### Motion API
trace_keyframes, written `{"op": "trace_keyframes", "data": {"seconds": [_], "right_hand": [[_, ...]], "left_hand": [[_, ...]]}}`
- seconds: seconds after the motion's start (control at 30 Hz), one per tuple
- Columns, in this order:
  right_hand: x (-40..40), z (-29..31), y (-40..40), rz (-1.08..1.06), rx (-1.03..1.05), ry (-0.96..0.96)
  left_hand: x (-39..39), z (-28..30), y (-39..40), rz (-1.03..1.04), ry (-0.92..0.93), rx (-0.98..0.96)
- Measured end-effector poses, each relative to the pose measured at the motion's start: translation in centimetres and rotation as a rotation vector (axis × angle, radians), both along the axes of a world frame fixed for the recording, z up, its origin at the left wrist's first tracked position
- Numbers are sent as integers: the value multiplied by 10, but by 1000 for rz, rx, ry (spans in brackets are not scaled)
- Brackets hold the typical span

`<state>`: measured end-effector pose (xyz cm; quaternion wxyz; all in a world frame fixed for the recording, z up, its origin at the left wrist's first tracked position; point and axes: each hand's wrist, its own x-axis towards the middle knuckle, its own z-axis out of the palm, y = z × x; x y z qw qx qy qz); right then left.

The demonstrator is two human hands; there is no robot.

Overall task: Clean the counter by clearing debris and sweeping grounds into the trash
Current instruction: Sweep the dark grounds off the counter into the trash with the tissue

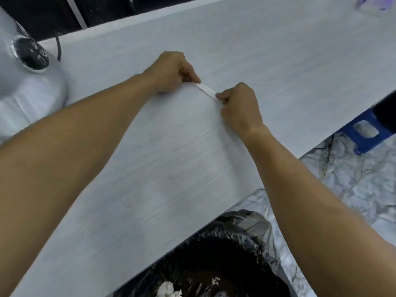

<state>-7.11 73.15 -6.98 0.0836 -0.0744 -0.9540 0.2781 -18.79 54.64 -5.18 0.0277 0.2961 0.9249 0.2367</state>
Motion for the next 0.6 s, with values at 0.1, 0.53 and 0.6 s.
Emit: {"op": "trace_keyframes", "data": {"seconds": [0.1, 0.53, 0.6], "right_hand": [[-4, -2, -41, 121, 44, -1], [58, 8, -82, 594, 171, -38], [98, 5, -68, 633, 167, -32]], "left_hand": [[14, 8, -58, 88, -78, -56], [178, -7, -143, 293, -122, -22], [228, -11, -131, 338, -143, 5]]}}
